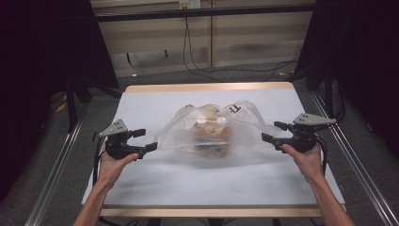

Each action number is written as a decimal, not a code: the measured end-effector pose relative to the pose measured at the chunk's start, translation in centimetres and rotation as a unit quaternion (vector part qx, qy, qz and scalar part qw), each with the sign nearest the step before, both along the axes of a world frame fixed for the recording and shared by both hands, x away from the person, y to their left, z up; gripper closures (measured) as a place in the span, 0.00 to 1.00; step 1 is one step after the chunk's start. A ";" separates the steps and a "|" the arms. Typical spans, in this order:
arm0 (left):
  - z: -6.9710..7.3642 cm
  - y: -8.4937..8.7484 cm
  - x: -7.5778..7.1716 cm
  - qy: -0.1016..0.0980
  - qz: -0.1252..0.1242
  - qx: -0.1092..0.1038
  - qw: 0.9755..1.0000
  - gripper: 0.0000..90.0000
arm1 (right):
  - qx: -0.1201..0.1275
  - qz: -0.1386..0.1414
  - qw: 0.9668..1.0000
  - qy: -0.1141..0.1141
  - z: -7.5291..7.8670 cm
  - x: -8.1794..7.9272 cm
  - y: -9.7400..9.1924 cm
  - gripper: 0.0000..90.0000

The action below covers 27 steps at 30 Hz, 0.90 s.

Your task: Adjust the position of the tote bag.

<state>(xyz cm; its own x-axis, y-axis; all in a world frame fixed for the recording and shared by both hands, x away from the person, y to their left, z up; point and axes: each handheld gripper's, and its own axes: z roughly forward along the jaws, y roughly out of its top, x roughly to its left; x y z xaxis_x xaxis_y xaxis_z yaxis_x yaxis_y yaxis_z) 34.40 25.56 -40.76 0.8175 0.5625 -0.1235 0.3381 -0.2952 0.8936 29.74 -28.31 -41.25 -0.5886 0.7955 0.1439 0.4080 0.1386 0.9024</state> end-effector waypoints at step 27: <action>2.7 -8.8 5.0 -0.036 -0.073 0.022 0.996 0.50 | 0.003 0.088 0.996 -0.031 3.9 4.4 6.1 0.69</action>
<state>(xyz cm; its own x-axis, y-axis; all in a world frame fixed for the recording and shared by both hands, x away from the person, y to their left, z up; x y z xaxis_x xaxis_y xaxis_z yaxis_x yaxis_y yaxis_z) 39.42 16.81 -38.03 0.8973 0.4398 -0.0390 0.2235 -0.3761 0.8992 34.13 -22.17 -37.38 -0.7271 0.6780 0.1081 0.3220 0.1978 0.9258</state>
